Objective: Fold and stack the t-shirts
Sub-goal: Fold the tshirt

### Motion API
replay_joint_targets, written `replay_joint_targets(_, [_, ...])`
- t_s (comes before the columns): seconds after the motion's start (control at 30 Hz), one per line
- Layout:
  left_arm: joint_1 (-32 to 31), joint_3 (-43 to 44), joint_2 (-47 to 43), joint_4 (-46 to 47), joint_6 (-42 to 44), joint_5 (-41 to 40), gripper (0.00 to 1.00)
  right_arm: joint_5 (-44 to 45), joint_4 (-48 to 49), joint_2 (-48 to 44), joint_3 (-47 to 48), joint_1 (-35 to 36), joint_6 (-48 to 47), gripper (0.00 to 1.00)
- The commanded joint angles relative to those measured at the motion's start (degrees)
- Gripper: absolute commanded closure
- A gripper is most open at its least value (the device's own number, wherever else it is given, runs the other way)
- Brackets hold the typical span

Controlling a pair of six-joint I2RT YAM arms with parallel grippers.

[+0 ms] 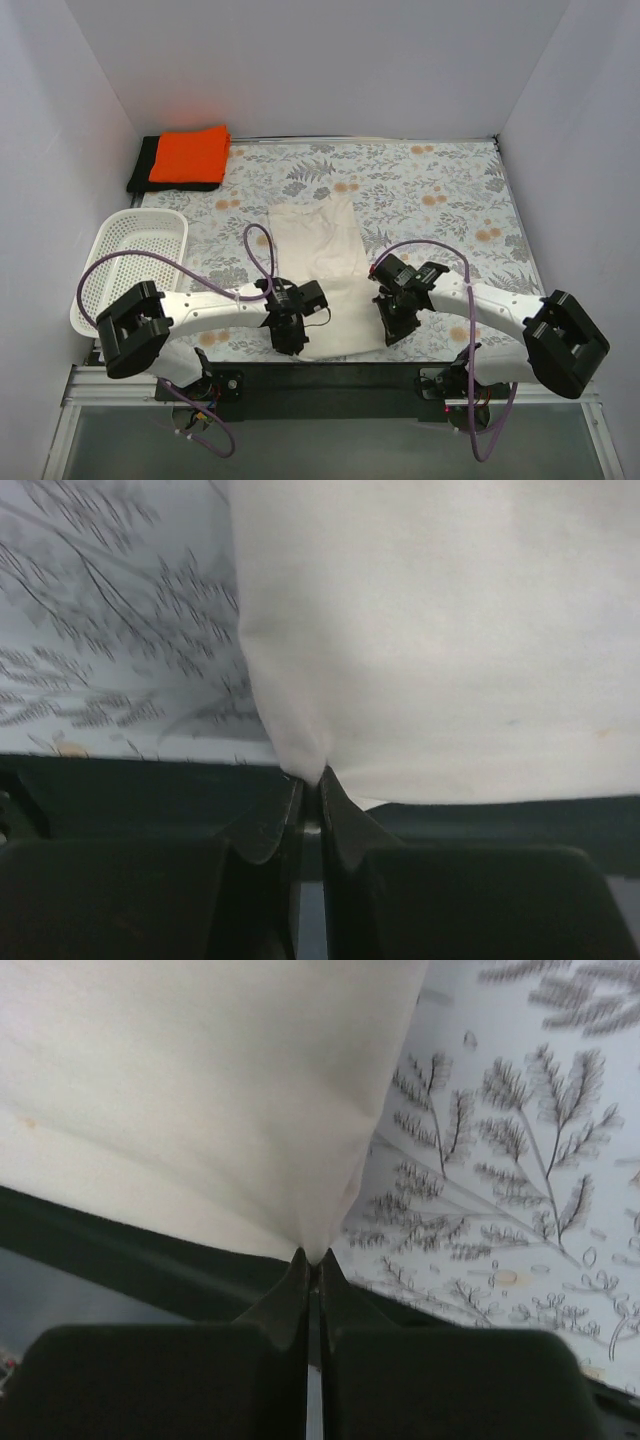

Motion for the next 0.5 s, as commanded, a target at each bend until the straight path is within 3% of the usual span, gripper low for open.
replay_joint_targets(0.0, [-4.29,1.13,-4.29,-11.92,1.28,9.63,1.00,-2.63,-17.55,-3.45,1.68,-0.13,-5.63,0.99])
replay_joint_targets(0.13, [-5.71,1.48,-9.38,-14.11,-2.32,10.29,1.00,-0.37,-23.38,-3.12,8.26,-0.13,-8.36,0.99])
replay_joint_targets(0.2, [-3.35,2.27,-12.90,-15.44,-3.64,8.44,1.00,1.57,-24.52,-0.84,13.97,-0.40,-9.33,0.99])
replay_joint_targets(0.33, [9.10,6.83,-15.63,-16.32,0.39,2.39,1.00,8.58,-24.88,4.87,26.00,-2.32,-11.70,0.99])
replay_joint_targets(0.47, [17.22,12.02,-13.10,-12.91,7.58,-6.14,1.00,13.61,-23.65,13.38,41.54,-3.56,-14.07,0.99])
